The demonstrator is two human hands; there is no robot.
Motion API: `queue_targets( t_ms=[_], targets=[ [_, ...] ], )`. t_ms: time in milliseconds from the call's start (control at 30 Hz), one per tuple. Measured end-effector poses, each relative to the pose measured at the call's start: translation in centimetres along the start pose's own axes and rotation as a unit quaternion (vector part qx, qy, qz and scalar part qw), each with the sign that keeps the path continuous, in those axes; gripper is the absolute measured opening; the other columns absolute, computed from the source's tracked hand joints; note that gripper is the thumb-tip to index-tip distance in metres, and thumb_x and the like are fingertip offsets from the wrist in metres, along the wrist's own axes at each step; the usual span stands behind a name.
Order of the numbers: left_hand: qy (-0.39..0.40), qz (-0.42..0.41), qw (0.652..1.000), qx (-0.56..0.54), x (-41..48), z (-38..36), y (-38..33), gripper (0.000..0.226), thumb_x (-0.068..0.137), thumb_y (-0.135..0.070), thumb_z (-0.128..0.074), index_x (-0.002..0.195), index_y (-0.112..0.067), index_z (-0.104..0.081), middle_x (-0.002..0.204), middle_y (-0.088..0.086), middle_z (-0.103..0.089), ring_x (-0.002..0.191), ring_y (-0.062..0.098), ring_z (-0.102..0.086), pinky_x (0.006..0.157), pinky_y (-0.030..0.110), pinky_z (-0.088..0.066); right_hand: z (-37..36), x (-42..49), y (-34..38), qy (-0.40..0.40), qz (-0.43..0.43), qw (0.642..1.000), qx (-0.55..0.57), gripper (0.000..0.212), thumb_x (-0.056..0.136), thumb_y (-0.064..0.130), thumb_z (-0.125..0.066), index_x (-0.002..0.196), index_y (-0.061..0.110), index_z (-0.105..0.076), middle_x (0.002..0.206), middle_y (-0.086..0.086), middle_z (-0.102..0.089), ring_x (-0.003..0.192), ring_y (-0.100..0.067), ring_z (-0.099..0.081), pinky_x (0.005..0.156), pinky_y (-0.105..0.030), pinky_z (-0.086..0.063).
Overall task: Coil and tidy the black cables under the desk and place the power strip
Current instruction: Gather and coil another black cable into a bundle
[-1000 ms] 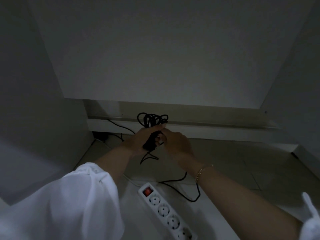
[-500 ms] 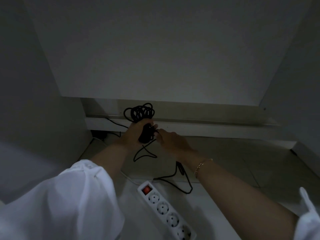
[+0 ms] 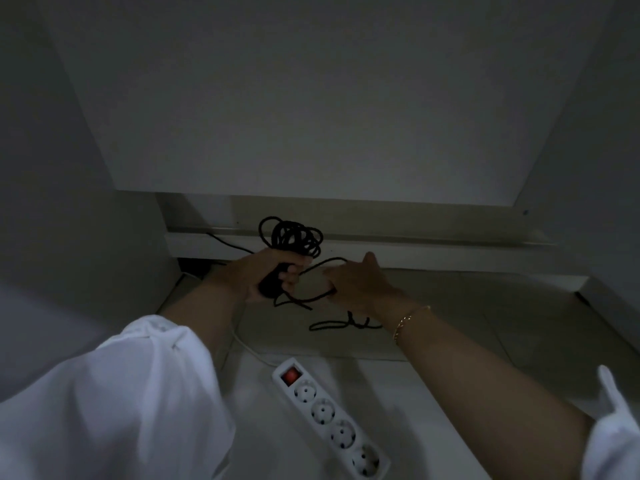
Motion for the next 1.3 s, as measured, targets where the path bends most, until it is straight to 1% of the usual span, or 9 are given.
queue_targets(
  t_ms=[67,167,400,600,800,933,1033,1133,1300],
  targets=[
    [-0.022,-0.008,0.999,0.048,0.1,-0.1,0.4,0.016,0.093,-0.005,-0.050,0.077,-0.011,-0.051,0.048,-0.005,-0.041,0.035,0.003,-0.031,0.036,0.015,-0.030,0.1,0.0,-0.4,-0.073,-0.029,0.997,0.029,0.014,0.095,0.035,-0.040,0.098,0.026,-0.050,0.104,-0.003,-0.065,0.099,-0.024,-0.058,0.103,-0.040,-0.022],
    [-0.045,-0.037,0.992,0.116,0.4,-0.3,0.7,0.013,0.092,-0.008,-0.055,0.080,-0.012,-0.054,0.052,-0.004,-0.041,0.037,0.004,-0.032,0.038,0.016,-0.031,0.7,0.0,-0.9,-0.127,-0.073,0.979,0.139,0.027,0.090,0.050,-0.046,0.085,0.023,-0.048,0.090,0.000,-0.063,0.092,-0.020,-0.057,0.097,-0.038,-0.026],
    [0.009,-0.094,0.969,0.228,1.0,-1.1,1.0,0.006,0.084,-0.011,-0.067,0.086,-0.015,-0.063,0.061,-0.001,-0.048,0.045,0.006,-0.042,0.048,0.022,-0.038,0.9,0.5,-0.8,-0.170,-0.144,0.935,0.275,0.014,0.079,0.028,-0.064,0.078,0.019,-0.053,0.090,-0.001,-0.062,0.095,-0.023,-0.058,0.094,-0.042,-0.041],
    [-0.043,-0.080,0.949,0.303,1.3,-1.7,0.9,0.009,0.074,-0.013,-0.072,0.079,-0.012,-0.065,0.067,0.013,-0.054,0.047,0.014,-0.043,0.049,0.025,-0.038,0.3,1.0,-1.4,-0.157,-0.134,0.915,0.346,0.035,0.076,0.025,-0.071,0.059,0.019,-0.040,0.067,0.003,-0.048,0.069,-0.018,-0.050,0.059,-0.030,-0.038],
    [-0.108,-0.175,0.945,0.254,1.4,-1.7,0.8,0.017,0.087,-0.007,-0.060,0.073,-0.017,-0.062,0.056,-0.005,-0.062,0.039,0.004,-0.050,0.044,0.018,-0.041,0.7,2.0,-1.3,-0.149,-0.105,0.874,0.450,0.017,0.077,0.014,-0.070,0.086,0.013,-0.056,0.075,0.006,-0.052,0.082,-0.020,-0.057,0.081,-0.041,-0.054],
    [-0.170,-0.208,0.944,0.190,1.6,-0.9,0.5,0.014,0.089,-0.007,-0.060,0.077,-0.013,-0.061,0.050,-0.004,-0.061,0.036,0.010,-0.045,0.039,0.020,-0.040,0.2,2.0,-1.3,-0.063,-0.107,0.898,0.422,0.029,0.082,0.018,-0.067,0.107,0.012,-0.057,0.087,0.003,-0.051,0.086,-0.017,-0.052,0.058,-0.019,-0.041],
    [-0.183,-0.227,0.943,0.161,1.7,-0.5,0.1,0.012,0.089,-0.006,-0.059,0.080,-0.013,-0.061,0.048,-0.005,-0.063,0.033,0.007,-0.044,0.038,0.019,-0.041,-0.5,2.1,-1.3,-0.005,-0.108,0.913,0.394,0.037,0.086,0.018,-0.062,0.121,0.009,-0.054,0.113,-0.008,-0.054,0.095,-0.020,-0.053,0.058,-0.016,-0.038],
    [-0.183,-0.213,0.947,0.155,1.7,-0.5,0.1,0.011,0.088,-0.006,-0.061,0.080,-0.013,-0.061,0.049,-0.005,-0.064,0.033,0.008,-0.045,0.038,0.020,-0.042,-0.7,2.2,-1.3,-0.023,-0.115,0.922,0.368,0.031,0.092,0.020,-0.052,0.119,0.006,-0.057,0.123,-0.011,-0.056,0.105,-0.024,-0.054,0.070,-0.021,-0.040],
    [-0.151,-0.155,0.958,0.189,1.6,-0.2,0.6,0.010,0.085,-0.009,-0.065,0.075,-0.010,-0.063,0.054,-0.005,-0.065,0.037,0.010,-0.046,0.040,0.019,-0.040,0.2,1.7,-1.9,-0.159,-0.123,0.892,0.405,0.018,0.088,0.021,-0.058,0.090,0.011,-0.072,0.105,-0.006,-0.069,0.098,-0.019,-0.060,0.079,-0.022,-0.043]
  ],
)
Point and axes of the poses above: each hand's wrist, its own x-axis towards the middle knuckle, its own z-axis out of the back of the hand, y = z × x, the point moved 1 cm from there along x, towards the middle knuckle
